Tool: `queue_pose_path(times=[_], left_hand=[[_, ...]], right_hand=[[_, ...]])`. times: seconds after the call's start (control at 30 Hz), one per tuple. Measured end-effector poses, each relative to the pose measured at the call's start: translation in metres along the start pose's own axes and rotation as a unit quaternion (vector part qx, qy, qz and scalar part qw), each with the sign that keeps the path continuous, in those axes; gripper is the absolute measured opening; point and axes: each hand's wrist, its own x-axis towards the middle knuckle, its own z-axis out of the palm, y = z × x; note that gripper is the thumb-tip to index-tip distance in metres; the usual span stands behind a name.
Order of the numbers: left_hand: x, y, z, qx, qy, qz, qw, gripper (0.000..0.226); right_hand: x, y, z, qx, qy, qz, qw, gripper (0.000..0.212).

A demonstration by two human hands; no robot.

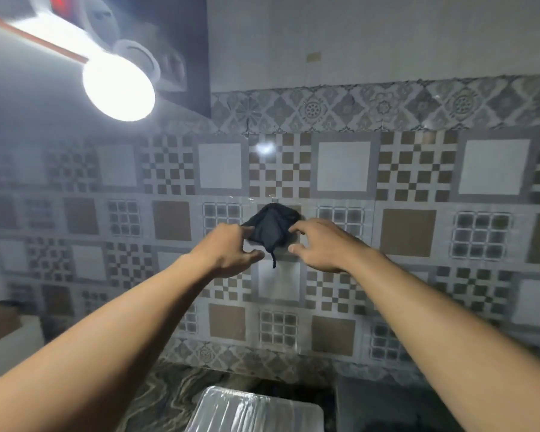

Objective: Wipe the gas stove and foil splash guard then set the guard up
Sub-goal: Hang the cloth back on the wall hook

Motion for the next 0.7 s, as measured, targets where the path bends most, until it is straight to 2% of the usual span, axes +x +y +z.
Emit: queue_pose_path(times=[0.13,0.27,0.43,0.53,0.7], left_hand=[[-0.051,-0.002,-0.010,0.026,-0.046,-0.036,0.998,0.078],[-0.105,-0.010,-0.015,0.046,-0.076,-0.070,0.994,0.084],[-0.175,-0.033,-0.006,0.083,-0.099,-0.141,0.982,0.078],[-0.216,-0.046,0.018,0.097,-0.117,-0.195,0.969,0.096],[-0.275,-0.052,0.069,0.070,-0.150,-0.309,0.937,0.074]], right_hand=[[-0.044,-0.042,-0.001,-0.017,-0.052,0.002,0.998,0.056],[-0.072,-0.075,0.004,-0.044,-0.120,-0.013,0.992,0.061],[-0.087,-0.099,0.035,-0.047,-0.160,-0.082,0.983,0.059],[-0.090,-0.104,0.071,-0.024,-0.192,-0.123,0.973,0.059],[-0.095,-0.106,0.141,-0.015,-0.269,-0.188,0.945,0.062]])
